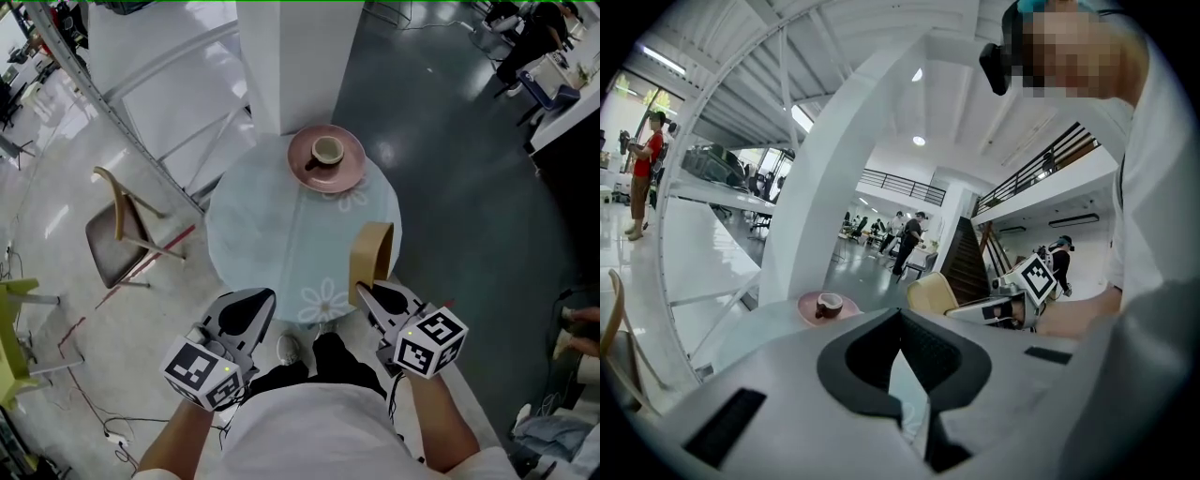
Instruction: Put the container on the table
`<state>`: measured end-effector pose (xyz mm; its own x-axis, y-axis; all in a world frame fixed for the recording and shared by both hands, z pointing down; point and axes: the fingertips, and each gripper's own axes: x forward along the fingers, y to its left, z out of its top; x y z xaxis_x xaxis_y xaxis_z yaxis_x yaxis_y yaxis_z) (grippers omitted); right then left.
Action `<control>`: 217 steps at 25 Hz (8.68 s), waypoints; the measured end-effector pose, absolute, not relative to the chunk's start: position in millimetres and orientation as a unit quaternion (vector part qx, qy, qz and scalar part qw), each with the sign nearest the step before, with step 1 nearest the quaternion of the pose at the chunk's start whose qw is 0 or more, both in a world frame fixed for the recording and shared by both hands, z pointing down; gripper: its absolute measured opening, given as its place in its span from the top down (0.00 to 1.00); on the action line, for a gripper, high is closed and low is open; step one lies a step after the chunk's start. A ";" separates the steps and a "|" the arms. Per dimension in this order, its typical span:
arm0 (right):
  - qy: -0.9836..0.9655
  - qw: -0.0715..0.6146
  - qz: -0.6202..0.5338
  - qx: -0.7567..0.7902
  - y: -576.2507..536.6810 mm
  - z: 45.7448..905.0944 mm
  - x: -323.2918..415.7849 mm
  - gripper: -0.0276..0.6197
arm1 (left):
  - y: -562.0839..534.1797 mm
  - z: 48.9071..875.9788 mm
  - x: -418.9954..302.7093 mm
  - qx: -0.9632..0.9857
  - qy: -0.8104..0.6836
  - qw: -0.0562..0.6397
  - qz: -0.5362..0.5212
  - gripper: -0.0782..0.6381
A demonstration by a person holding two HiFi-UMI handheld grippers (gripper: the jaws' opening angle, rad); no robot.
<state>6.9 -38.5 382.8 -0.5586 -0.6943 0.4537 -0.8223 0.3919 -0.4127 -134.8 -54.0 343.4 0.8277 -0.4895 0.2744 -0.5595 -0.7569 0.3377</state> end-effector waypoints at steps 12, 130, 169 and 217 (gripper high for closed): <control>-0.829 0.130 0.318 0.442 -95.0 410.6 59.3 0.92 | -96.3 359.2 -92.6 0.922 -0.301 0.224 0.099 0.86; -0.777 0.514 0.167 0.322 -182.6 643.5 108.2 0.77 | -151.3 460.5 -36.7 0.875 -0.349 0.307 0.136 0.86; -0.818 0.275 0.166 0.478 -149.3 434.5 100.2 0.90 | -123.8 364.1 -41.0 0.924 -0.295 0.210 0.118 0.86; -0.832 0.242 0.178 0.466 -130.3 406.1 60.0 0.92 | -119.4 343.7 -54.7 0.934 -0.282 0.190 0.111 0.86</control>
<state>60.0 -130.3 406.1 -0.4493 -0.6892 0.5685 -0.8614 0.5030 -0.0711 -54.7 -119.4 343.7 0.8166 -0.4843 0.3140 -0.5685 -0.7693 0.2916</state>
